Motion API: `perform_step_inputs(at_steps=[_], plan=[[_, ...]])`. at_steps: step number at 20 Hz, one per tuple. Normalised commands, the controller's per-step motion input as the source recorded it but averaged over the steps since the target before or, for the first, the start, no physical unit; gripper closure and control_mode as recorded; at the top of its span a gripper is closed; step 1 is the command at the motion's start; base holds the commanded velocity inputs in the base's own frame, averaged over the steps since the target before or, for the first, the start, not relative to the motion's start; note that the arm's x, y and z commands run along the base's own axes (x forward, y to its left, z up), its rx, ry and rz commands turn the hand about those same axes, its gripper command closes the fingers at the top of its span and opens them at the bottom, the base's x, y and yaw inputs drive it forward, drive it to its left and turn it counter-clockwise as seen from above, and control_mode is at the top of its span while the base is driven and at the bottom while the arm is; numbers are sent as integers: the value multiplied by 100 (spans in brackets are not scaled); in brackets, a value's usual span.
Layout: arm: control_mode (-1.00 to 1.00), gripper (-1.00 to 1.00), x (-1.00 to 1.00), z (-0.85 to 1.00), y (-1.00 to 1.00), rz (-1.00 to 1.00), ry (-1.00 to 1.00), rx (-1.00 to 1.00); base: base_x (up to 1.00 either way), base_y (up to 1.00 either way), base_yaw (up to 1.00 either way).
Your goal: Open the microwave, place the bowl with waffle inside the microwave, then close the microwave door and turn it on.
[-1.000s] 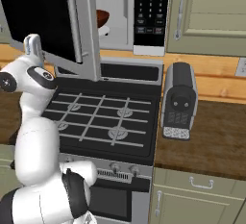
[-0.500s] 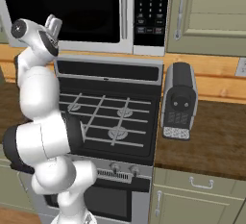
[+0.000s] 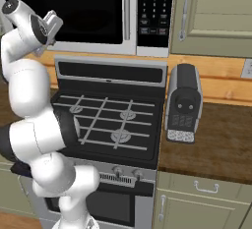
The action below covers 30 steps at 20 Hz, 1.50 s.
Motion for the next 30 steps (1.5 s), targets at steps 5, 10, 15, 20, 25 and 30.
perform_step_inputs(at_steps=[5,10,15,20,25,30], plan=[[-100,100,-30,-94,-100,17,-18,1,0,0,0],[-100,100,-100,-26,-100,10,-23,14,0,0,0],[-100,100,-100,47,-100,0,-21,26,0,0,0],[-100,100,-85,96,-100,0,-18,30,0,0,0],[-100,100,-43,89,-99,0,-26,26,0,0,0],[-100,100,-15,40,-92,0,-17,11,0,0,0]])
